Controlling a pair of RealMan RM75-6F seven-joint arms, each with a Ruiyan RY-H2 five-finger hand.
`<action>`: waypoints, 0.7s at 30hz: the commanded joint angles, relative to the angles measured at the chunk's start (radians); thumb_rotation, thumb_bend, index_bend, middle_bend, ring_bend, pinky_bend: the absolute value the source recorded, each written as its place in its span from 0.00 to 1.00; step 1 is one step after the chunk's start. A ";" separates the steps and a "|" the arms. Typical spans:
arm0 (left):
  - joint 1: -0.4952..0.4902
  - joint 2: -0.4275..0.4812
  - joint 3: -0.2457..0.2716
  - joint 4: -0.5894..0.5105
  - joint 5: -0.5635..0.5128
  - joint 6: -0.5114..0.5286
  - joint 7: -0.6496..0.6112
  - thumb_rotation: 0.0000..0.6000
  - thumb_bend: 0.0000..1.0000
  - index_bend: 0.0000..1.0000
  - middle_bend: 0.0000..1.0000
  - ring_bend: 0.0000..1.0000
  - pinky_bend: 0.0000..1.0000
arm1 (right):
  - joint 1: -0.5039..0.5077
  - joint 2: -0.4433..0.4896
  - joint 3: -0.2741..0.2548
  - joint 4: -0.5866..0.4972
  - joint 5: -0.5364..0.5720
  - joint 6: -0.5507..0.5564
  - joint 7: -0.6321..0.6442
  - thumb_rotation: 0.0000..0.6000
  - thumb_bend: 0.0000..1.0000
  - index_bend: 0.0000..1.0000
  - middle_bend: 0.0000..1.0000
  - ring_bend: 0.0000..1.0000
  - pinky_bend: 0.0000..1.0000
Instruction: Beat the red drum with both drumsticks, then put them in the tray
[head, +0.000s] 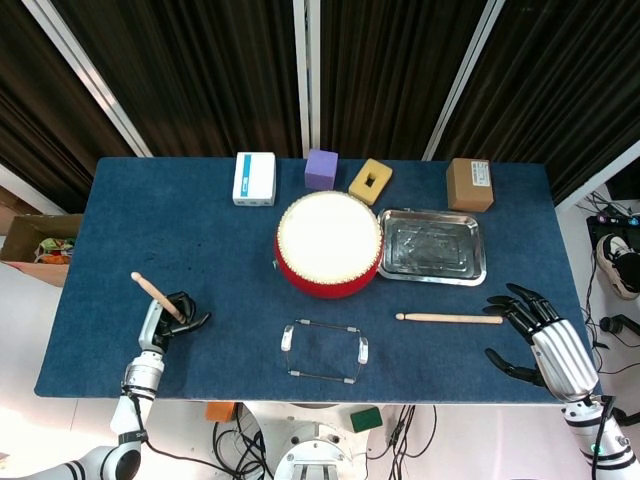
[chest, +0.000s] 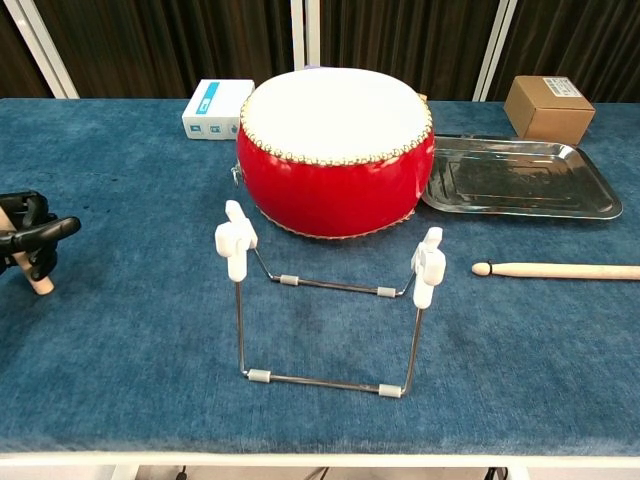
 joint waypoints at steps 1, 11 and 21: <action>0.004 -0.007 -0.009 0.005 -0.006 0.005 -0.004 1.00 0.12 0.82 0.88 0.83 0.87 | -0.001 -0.001 0.001 0.001 0.000 0.002 0.001 1.00 0.18 0.34 0.30 0.11 0.23; 0.007 -0.022 -0.018 0.031 -0.012 0.003 0.015 1.00 0.30 0.91 0.98 0.93 1.00 | -0.006 0.000 0.003 -0.002 -0.002 0.009 -0.001 1.00 0.18 0.34 0.30 0.11 0.23; -0.004 -0.008 0.003 0.071 0.038 0.017 0.104 1.00 0.53 0.98 1.00 0.99 1.00 | -0.005 0.007 -0.003 -0.009 0.004 -0.015 -0.010 1.00 0.18 0.34 0.30 0.12 0.23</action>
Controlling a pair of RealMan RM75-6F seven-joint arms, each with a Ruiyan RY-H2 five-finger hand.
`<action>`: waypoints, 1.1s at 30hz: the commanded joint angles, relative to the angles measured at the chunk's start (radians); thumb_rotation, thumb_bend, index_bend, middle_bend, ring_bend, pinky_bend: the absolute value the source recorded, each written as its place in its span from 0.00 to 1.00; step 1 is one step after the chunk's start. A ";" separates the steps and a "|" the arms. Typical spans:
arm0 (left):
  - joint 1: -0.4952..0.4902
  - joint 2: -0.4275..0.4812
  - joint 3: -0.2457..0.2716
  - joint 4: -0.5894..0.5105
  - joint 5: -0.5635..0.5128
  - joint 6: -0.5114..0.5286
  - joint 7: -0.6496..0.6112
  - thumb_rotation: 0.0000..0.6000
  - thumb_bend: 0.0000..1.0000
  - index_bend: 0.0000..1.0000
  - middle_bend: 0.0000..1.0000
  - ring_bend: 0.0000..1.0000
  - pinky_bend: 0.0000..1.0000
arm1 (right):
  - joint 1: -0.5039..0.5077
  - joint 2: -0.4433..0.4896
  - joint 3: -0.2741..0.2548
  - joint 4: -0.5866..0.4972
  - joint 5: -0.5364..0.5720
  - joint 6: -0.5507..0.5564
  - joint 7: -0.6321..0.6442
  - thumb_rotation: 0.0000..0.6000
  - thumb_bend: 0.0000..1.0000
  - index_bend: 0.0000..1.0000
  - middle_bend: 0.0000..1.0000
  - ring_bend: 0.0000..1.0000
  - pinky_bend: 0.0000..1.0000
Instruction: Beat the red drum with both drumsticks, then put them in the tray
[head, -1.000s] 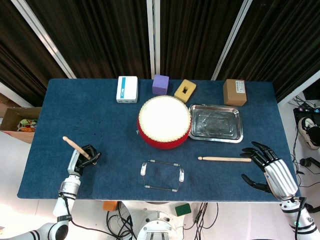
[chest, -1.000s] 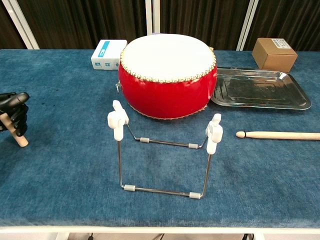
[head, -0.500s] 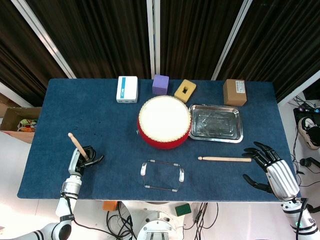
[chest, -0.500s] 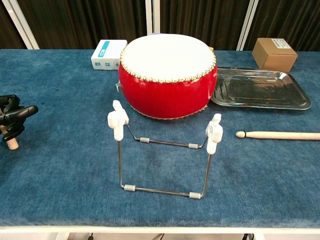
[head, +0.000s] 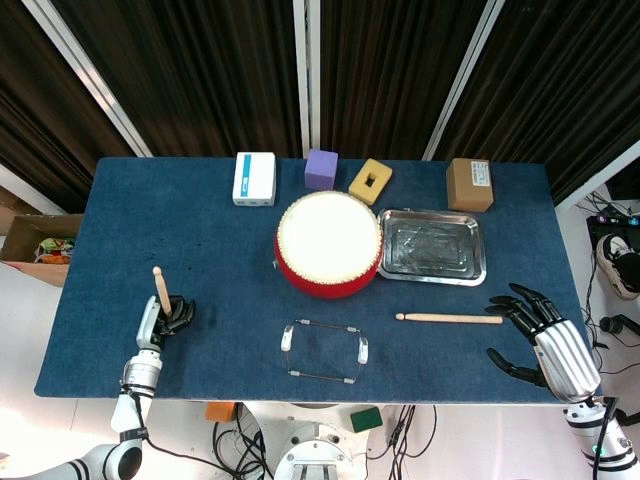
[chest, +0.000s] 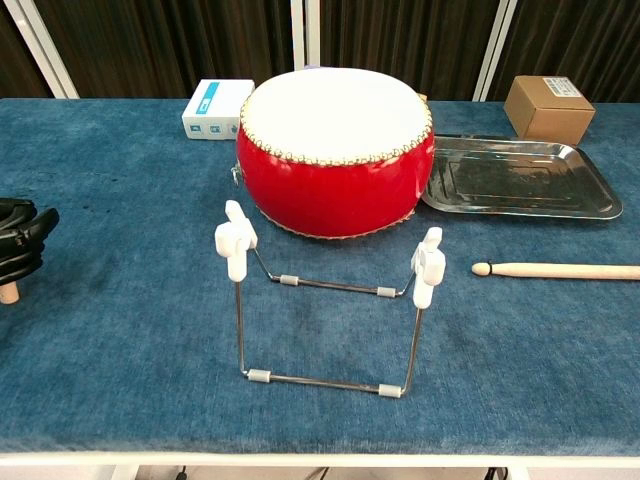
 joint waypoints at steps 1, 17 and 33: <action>-0.009 0.021 0.017 0.011 0.041 0.023 0.072 1.00 0.54 0.99 1.00 1.00 1.00 | 0.004 0.009 -0.007 -0.009 0.008 -0.026 -0.009 1.00 0.18 0.34 0.31 0.13 0.23; -0.051 0.253 0.033 -0.252 0.151 0.141 0.990 1.00 0.56 1.00 1.00 1.00 1.00 | 0.184 -0.005 0.034 -0.084 0.240 -0.467 -0.220 1.00 0.29 0.39 0.36 0.17 0.29; -0.096 0.367 0.008 -0.514 0.088 0.106 1.392 1.00 0.56 1.00 1.00 1.00 1.00 | 0.302 -0.392 0.108 0.150 0.455 -0.569 -0.693 1.00 0.30 0.45 0.20 0.00 0.17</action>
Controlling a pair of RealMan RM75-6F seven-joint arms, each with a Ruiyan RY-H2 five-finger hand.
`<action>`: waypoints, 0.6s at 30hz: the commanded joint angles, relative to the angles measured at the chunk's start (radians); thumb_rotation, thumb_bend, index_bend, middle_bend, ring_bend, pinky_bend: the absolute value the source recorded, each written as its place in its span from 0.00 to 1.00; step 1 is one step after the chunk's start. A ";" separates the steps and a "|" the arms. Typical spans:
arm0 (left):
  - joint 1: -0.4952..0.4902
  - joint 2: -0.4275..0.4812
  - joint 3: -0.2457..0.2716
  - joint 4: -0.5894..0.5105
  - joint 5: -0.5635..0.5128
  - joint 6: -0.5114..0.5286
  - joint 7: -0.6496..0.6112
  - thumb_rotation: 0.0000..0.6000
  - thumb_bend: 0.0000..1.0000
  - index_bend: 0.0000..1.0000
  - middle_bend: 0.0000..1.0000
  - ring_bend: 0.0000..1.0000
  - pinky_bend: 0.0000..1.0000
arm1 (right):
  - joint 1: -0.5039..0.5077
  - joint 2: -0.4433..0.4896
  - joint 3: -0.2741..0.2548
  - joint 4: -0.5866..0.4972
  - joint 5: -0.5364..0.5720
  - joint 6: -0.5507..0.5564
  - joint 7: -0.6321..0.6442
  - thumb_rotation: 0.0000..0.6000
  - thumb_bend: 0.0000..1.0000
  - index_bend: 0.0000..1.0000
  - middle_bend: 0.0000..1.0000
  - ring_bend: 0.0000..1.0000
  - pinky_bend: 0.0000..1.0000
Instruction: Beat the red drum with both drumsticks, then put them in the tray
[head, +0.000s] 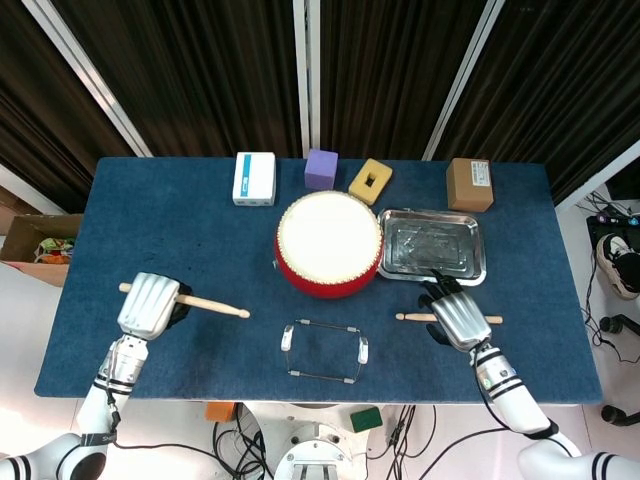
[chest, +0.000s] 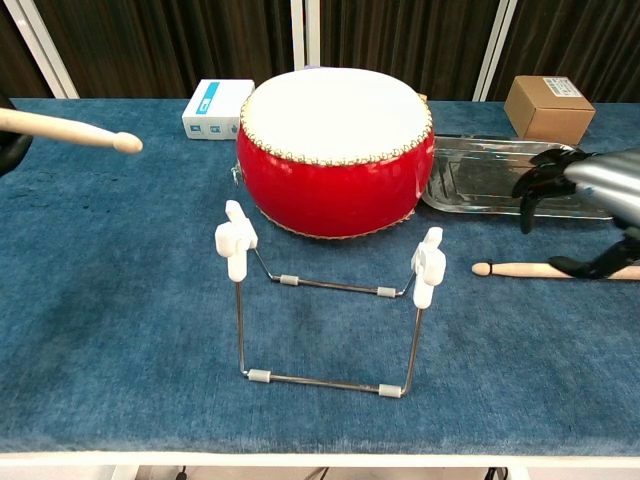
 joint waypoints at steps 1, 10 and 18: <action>-0.006 0.000 -0.003 -0.007 -0.013 -0.004 0.005 1.00 0.56 1.00 1.00 1.00 1.00 | 0.029 -0.073 0.004 0.070 0.028 -0.012 -0.076 1.00 0.31 0.46 0.20 0.00 0.17; -0.008 0.004 0.007 -0.012 -0.034 -0.006 -0.003 1.00 0.56 1.00 1.00 1.00 1.00 | 0.024 -0.130 -0.020 0.146 0.015 0.026 -0.131 1.00 0.33 0.49 0.20 0.00 0.16; -0.014 0.004 0.015 -0.008 -0.041 -0.010 -0.013 1.00 0.56 1.00 1.00 1.00 1.00 | 0.022 -0.135 -0.033 0.161 0.026 0.015 -0.112 1.00 0.33 0.50 0.20 0.00 0.16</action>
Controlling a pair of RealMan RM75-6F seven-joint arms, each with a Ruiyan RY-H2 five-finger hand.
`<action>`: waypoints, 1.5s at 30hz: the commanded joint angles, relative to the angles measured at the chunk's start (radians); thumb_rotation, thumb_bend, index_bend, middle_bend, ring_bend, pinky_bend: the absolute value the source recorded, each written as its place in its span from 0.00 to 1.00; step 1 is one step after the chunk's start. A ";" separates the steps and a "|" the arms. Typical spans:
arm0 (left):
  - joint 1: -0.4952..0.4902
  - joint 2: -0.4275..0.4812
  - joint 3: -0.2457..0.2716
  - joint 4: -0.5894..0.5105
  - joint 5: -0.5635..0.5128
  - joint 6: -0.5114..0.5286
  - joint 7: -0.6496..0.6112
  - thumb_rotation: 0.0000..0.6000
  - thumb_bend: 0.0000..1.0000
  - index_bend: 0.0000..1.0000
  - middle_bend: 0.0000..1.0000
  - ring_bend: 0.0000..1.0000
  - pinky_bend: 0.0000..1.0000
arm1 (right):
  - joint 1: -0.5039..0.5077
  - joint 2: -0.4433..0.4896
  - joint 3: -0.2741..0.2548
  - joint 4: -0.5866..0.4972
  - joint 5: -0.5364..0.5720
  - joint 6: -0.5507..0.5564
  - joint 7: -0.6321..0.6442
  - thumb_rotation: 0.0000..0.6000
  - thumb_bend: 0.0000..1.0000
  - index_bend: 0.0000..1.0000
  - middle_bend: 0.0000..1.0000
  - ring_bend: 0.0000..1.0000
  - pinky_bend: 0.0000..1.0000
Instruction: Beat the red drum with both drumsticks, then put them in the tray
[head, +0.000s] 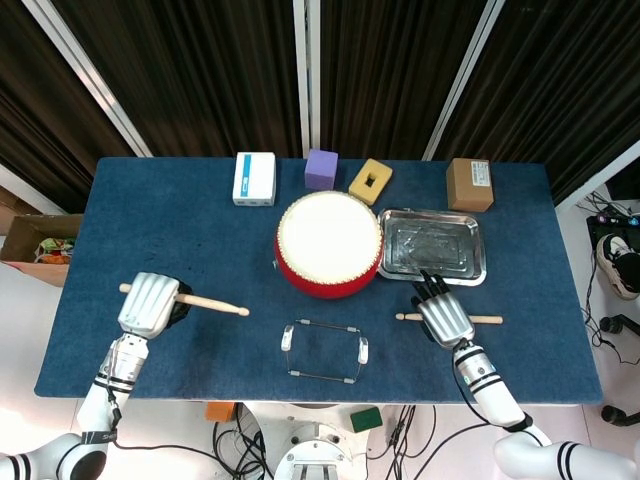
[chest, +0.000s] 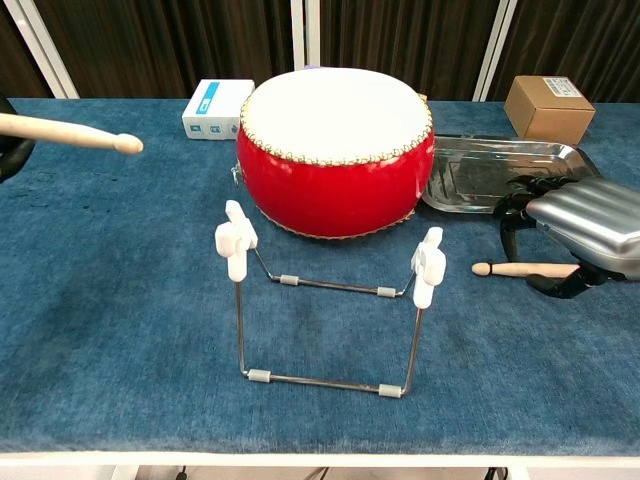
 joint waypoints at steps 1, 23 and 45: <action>-0.002 0.000 0.001 0.001 -0.002 -0.001 -0.001 1.00 0.56 1.00 1.00 1.00 1.00 | 0.000 -0.002 -0.004 0.007 0.000 0.000 0.002 1.00 0.33 0.51 0.20 0.00 0.16; 0.015 0.026 0.007 -0.015 -0.023 0.034 -0.037 1.00 0.56 1.00 1.00 1.00 1.00 | -0.091 0.140 -0.008 -0.125 -0.144 0.201 0.660 1.00 0.50 0.74 0.38 0.18 0.26; 0.015 0.028 0.014 -0.034 -0.031 0.034 -0.042 1.00 0.56 1.00 1.00 1.00 1.00 | -0.060 0.130 0.035 0.071 -0.176 0.145 2.173 1.00 0.50 0.75 0.42 0.20 0.28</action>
